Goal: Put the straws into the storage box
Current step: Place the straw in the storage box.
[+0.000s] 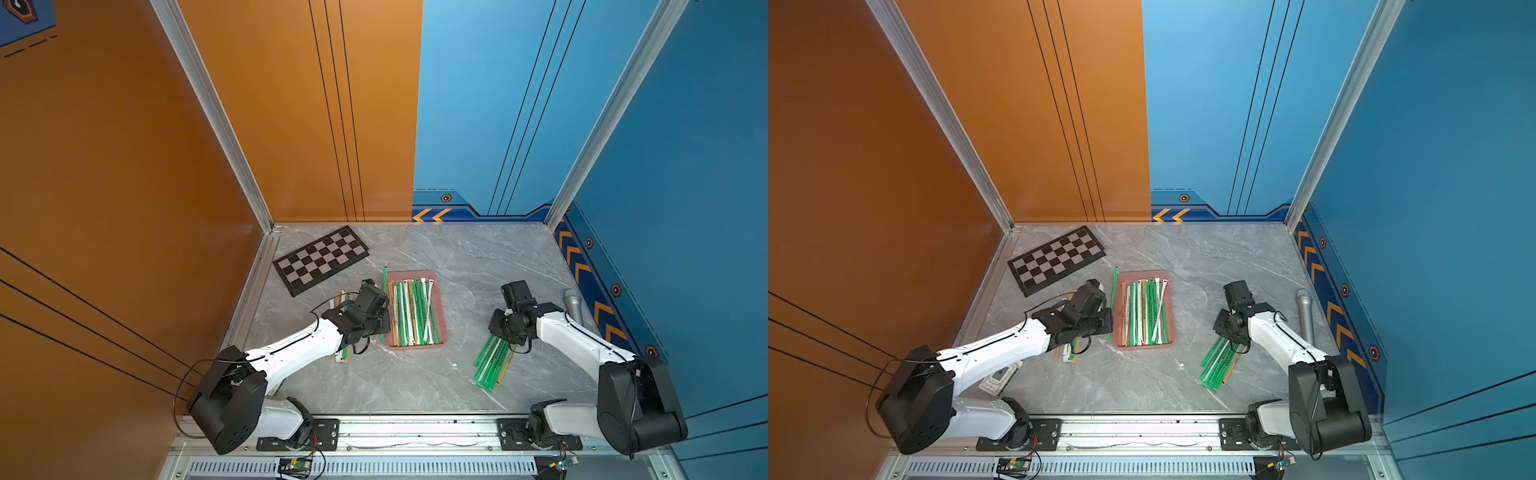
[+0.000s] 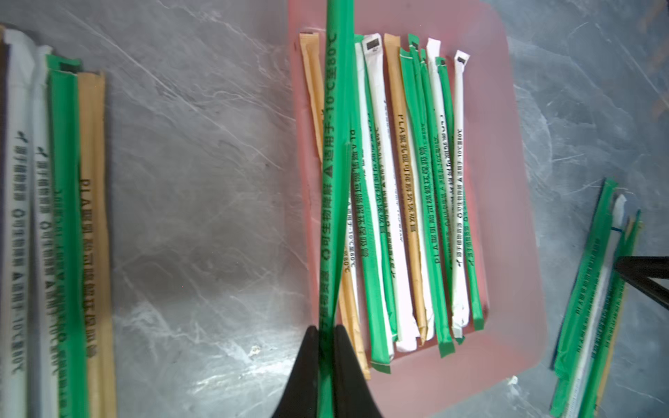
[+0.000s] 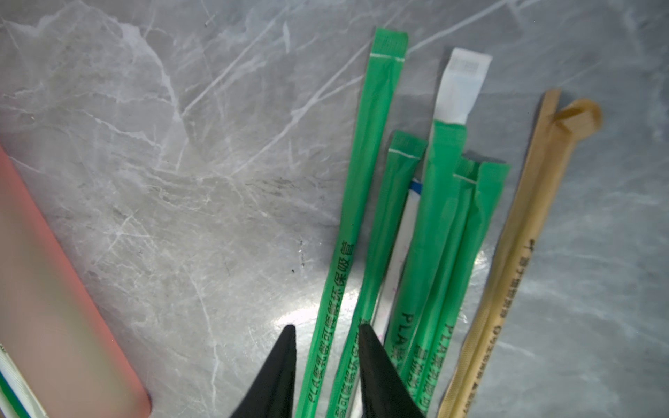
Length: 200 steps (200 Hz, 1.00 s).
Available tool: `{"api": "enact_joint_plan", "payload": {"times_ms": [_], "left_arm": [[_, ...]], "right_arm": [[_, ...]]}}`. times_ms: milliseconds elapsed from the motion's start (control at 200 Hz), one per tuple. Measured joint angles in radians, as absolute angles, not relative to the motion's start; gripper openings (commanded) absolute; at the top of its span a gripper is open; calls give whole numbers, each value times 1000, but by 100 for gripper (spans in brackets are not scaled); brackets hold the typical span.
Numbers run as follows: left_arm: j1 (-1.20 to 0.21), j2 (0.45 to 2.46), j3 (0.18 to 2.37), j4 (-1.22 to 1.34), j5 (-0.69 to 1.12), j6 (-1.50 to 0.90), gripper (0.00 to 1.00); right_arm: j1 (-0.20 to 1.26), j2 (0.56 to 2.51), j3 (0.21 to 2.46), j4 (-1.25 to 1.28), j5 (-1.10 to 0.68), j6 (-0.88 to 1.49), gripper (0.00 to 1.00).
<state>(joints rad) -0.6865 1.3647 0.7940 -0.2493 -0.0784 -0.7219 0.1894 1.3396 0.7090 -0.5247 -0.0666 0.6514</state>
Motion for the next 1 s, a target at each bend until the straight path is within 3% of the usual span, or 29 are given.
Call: {"api": "enact_joint_plan", "payload": {"times_ms": [711, 841, 1001], "left_arm": [[-749, 1528, 854, -103, -5, -761, 18], [-749, 1528, 854, -103, -6, -760, 24], [-754, 1528, 854, -106, -7, -762, 40]], "right_arm": [[219, 1414, 709, -513, -75, 651, 30], [229, 1416, 709, -511, -74, 651, 30], [232, 1416, 709, -509, -73, 651, 30]]}}
